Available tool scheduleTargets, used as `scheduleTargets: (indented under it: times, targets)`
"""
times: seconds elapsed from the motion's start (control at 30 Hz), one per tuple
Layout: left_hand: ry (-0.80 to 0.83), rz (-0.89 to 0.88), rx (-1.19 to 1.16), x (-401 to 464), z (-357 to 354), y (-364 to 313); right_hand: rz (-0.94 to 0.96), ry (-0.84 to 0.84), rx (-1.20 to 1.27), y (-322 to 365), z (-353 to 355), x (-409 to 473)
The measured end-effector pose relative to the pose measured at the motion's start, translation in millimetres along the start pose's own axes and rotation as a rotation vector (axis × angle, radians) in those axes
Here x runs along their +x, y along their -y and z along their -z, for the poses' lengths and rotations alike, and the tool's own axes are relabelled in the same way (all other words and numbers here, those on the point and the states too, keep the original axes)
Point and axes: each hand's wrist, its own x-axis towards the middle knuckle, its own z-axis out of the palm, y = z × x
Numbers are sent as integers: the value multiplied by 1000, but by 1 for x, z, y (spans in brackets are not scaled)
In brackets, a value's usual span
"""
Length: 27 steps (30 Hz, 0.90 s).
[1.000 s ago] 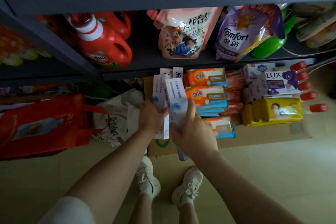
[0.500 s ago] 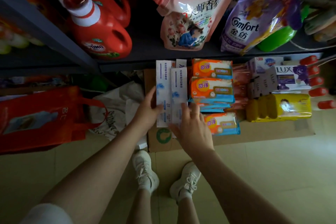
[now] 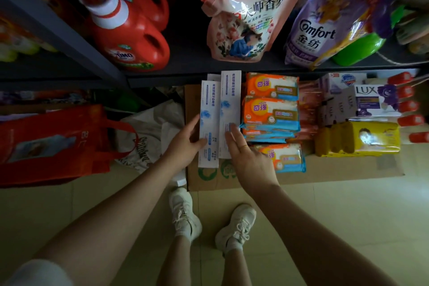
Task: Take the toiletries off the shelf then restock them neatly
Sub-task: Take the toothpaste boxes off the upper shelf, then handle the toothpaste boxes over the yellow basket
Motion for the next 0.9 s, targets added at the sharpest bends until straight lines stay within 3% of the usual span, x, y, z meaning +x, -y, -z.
scheduleTargets:
  times: [0.03, 0.23, 0.37, 0.5, 0.7, 0.9]
  targets:
    - [-2, 4, -1, 0, -1, -1, -3, 37, -1, -2, -1, -1]
    - [-10, 29, 25, 14, -8, -31, 126, -175, 188, -13, 20, -8]
    - [37, 62, 156, 1, -1, -52, 101, -268, 366, -13, 59, -3]
    - [33, 74, 122, -23, 25, -68, 163, -433, 494, 4, 117, 8]
    - [36, -98, 100, -64, 84, -98, 293, -609, 522, 57, 194, 36]
    - [-222, -378, 68, -110, 142, -134, 346, -602, 601, 109, 234, 59]
